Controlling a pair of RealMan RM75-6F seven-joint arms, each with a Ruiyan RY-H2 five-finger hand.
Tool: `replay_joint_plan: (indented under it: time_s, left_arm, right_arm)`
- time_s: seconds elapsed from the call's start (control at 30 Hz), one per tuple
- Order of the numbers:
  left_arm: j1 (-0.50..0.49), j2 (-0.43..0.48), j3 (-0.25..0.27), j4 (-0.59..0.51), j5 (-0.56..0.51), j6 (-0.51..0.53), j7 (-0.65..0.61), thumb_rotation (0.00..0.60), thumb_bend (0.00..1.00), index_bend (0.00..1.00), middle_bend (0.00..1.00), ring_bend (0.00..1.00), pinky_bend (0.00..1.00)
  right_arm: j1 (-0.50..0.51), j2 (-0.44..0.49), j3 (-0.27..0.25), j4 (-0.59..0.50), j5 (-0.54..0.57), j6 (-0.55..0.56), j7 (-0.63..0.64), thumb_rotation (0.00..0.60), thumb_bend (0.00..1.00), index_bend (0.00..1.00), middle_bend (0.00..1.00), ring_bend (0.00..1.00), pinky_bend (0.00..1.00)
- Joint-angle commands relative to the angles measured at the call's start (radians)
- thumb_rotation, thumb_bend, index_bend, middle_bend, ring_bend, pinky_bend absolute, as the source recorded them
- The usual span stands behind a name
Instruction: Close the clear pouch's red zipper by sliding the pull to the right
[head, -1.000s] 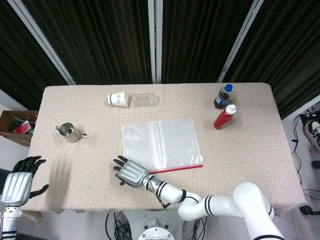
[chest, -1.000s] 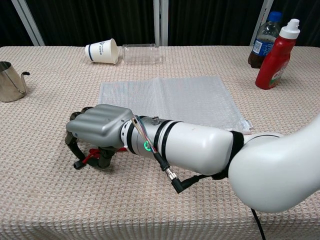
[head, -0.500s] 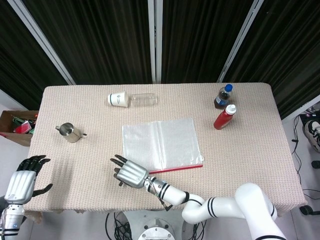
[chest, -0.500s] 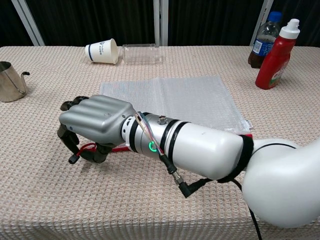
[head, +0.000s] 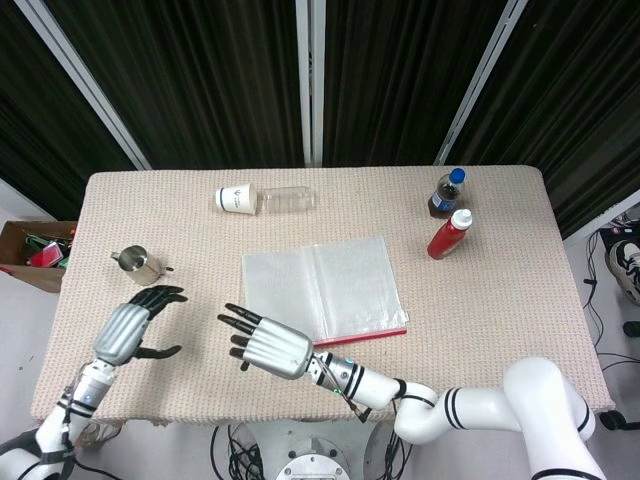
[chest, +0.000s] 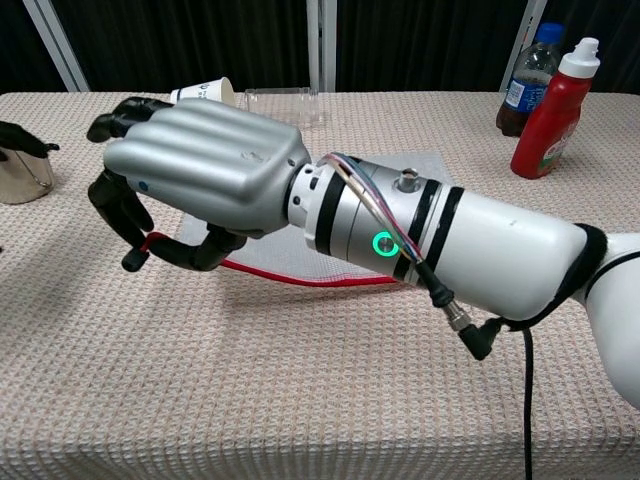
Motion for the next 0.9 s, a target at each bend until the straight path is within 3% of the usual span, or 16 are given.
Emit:
replay_joint_plan:
  time_s: [0.03, 0.17, 0.33, 0.9]
  left_arm:
    - [-0.077, -0.080, -0.021, 0.065, 0.026, -0.039, -0.097, 0.600, 0.13, 0.27, 0.16, 0.13, 0.18]
    - [-0.122, -0.139, -0.017, 0.126, 0.040, -0.048, -0.160, 0.600, 0.13, 0.28, 0.16, 0.13, 0.18]
    - [-0.157, -0.188, 0.004, 0.168, 0.057, -0.042, -0.228, 0.600, 0.13, 0.30, 0.15, 0.13, 0.18]
    - [-0.219, -0.283, 0.024, 0.230, 0.064, 0.029, -0.366, 0.600, 0.14, 0.37, 0.15, 0.13, 0.18]
  right_arm:
    - [0.004, 0.008, 0.002, 0.015, -0.044, 0.043, 0.027, 0.600, 0.48, 0.92, 0.39, 0.07, 0.02]
    - [0.007, 0.000, 0.007, 0.050, -0.080, 0.085, 0.029, 0.600, 0.48, 0.92, 0.29, 0.00, 0.00]
    - [0.009, -0.016, 0.014, 0.087, -0.103, 0.123, 0.042, 0.600, 0.48, 0.92, 0.21, 0.00, 0.00]
    - [0.013, -0.039, 0.024, 0.127, -0.103, 0.149, 0.081, 0.600, 0.48, 0.98, 0.22, 0.00, 0.00]
